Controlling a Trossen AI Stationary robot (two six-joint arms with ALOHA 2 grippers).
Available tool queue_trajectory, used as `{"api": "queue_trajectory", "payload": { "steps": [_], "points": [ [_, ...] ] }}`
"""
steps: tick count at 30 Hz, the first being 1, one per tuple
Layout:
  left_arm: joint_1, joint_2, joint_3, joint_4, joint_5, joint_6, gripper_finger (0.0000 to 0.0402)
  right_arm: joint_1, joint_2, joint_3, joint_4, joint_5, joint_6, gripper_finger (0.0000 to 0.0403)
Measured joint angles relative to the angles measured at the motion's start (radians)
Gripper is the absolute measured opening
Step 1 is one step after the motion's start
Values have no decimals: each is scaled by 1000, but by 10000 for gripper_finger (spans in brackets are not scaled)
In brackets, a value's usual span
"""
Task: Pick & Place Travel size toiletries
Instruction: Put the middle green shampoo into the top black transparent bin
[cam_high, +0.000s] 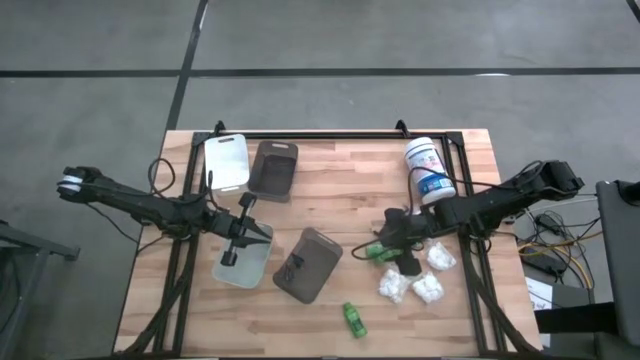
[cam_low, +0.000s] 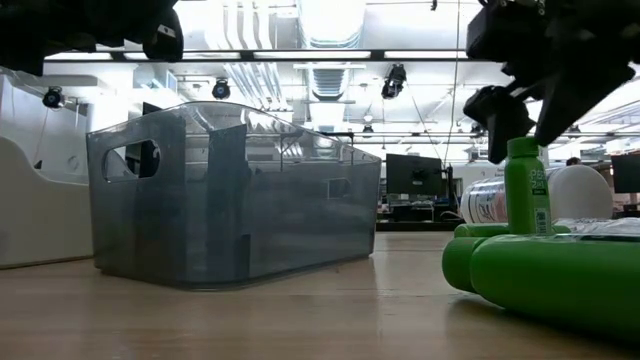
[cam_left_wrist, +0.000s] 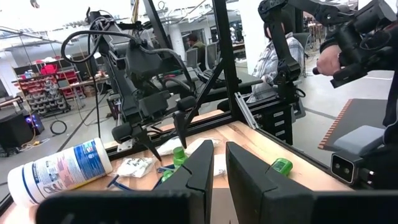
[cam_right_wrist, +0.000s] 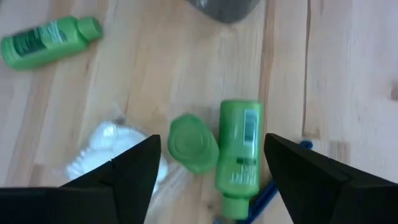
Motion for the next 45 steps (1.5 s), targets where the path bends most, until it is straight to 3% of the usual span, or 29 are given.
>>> {"api": "queue_trajectory", "payload": {
  "steps": [9,22,28,34,45],
  "points": [
    [0,0,0,-1,0,0,48,0,0,-45,13,0,-19,247],
    [0,0,0,-2,-12,-20,48,2,1,-174,209,-21,-68,252],
    [0,0,0,0,-11,-26,48,2,1,-254,378,-33,-84,248],
    [0,0,0,0,-11,-26,48,2,1,-287,423,-32,-84,208],
    [0,0,0,0,-8,-27,48,2,1,-288,448,-30,-153,99]
  ]
}}
